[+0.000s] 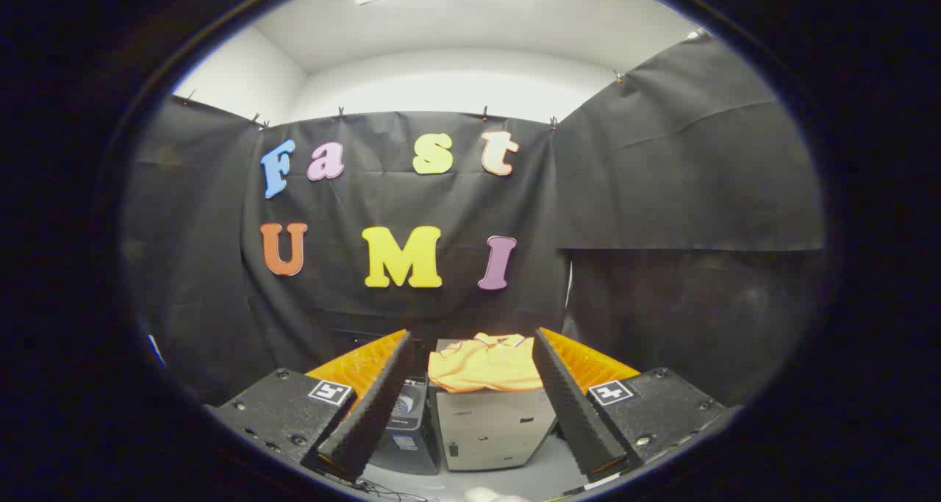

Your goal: Put the clothes into the washing machine and then close the washing machine lid.

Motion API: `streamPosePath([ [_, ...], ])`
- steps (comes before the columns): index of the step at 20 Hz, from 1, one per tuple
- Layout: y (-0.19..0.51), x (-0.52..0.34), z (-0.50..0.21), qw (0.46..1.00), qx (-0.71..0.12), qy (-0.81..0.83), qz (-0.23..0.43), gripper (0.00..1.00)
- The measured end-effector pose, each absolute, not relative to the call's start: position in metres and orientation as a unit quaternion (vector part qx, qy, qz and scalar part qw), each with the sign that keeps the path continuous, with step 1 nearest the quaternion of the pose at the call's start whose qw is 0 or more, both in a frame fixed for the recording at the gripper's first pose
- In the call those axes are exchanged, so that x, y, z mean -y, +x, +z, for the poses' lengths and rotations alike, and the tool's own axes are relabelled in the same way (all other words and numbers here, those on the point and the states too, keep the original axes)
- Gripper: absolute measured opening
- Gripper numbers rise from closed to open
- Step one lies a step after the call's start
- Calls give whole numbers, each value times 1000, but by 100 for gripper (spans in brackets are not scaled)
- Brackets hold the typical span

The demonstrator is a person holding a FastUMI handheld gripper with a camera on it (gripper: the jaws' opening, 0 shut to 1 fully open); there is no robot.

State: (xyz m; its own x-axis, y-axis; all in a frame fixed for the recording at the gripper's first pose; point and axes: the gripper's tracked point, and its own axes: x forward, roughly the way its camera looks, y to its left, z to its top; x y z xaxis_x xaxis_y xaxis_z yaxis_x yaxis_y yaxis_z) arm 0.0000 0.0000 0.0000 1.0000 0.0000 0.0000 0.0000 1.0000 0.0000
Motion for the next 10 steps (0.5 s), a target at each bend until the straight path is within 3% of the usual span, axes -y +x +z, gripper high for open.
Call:
streamPosePath([
  [10,-5,-9,-5,1000,-16,3,6,100],
])
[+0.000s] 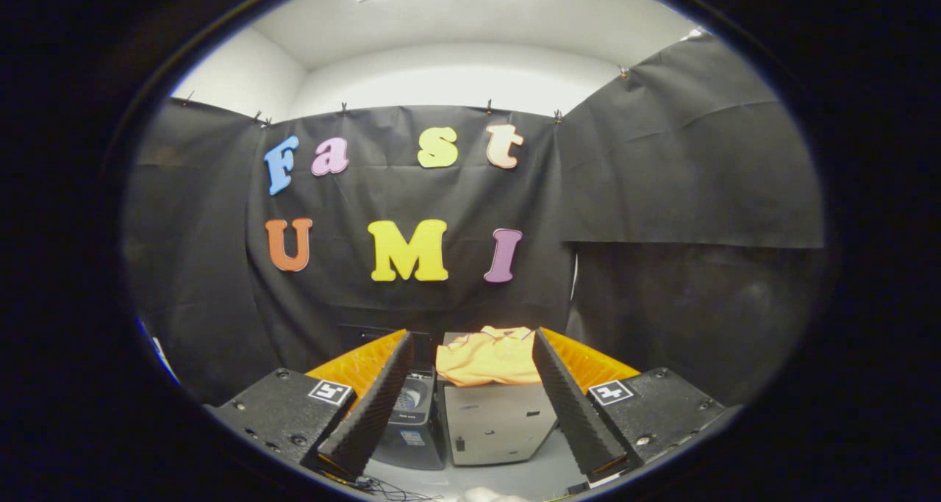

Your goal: Put the clothes into the washing machine and then close the washing machine lid.

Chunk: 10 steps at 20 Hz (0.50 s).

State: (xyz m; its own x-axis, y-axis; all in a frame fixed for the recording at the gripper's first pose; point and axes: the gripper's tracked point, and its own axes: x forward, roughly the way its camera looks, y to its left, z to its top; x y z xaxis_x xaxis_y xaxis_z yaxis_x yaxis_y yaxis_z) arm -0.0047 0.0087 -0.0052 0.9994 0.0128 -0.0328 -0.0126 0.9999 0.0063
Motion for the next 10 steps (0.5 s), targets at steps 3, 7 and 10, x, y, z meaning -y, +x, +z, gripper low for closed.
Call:
streamPosePath([
  [3,-5,-14,-3,1000,-14,3,10,100],
  [7,-1,-8,-6,1000,-17,0,2,100],
  [10,3,3,-8,1000,-22,3,-10,100],
])
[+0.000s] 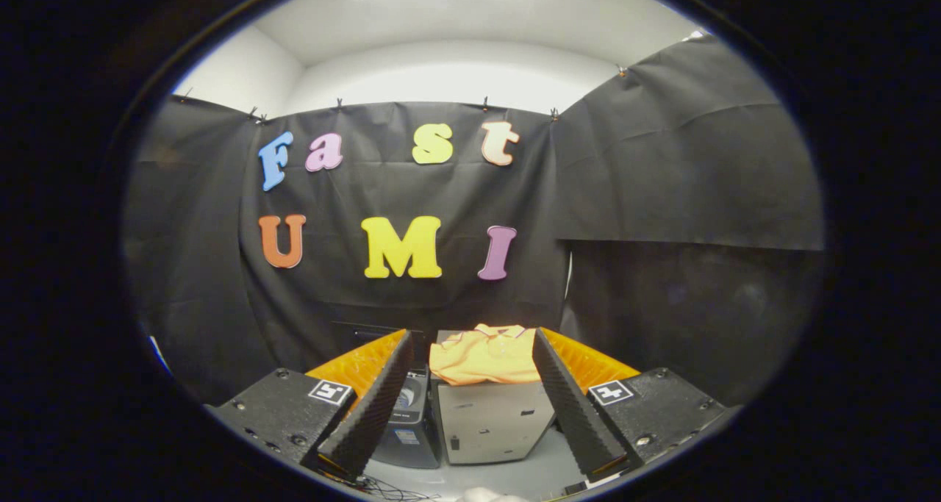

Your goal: Put the clothes into the washing machine and then close the washing machine lid.

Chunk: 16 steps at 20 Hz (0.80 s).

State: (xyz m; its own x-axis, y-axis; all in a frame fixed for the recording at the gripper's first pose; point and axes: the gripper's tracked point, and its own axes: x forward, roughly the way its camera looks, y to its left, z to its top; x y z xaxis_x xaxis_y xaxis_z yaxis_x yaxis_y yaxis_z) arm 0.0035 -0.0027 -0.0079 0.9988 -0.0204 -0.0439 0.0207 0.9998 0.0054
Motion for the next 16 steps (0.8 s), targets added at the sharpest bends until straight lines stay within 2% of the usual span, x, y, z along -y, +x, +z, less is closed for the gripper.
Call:
streamPosePath([
  [8,42,43,-10,999,-31,-4,-41,100],
  [16,152,82,-18,998,-54,5,-28,100],
])
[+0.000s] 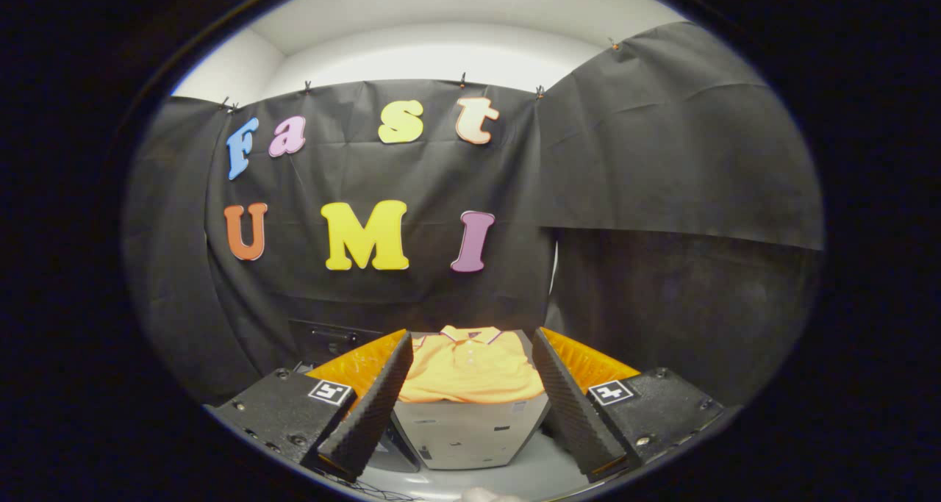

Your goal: Put the clothes into the washing machine and then close the washing machine lid.

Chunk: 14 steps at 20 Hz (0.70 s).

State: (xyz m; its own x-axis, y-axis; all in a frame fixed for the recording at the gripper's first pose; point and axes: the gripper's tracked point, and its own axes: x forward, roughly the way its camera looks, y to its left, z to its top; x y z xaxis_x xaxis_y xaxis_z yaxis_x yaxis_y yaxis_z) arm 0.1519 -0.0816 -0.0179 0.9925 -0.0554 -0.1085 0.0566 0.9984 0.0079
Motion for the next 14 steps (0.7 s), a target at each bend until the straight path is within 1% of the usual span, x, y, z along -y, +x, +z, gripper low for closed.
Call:
streamPosePath([
  [6,248,104,-30,997,-75,12,-12,100],
  [14,365,117,-70,993,-118,22,1,100],
])
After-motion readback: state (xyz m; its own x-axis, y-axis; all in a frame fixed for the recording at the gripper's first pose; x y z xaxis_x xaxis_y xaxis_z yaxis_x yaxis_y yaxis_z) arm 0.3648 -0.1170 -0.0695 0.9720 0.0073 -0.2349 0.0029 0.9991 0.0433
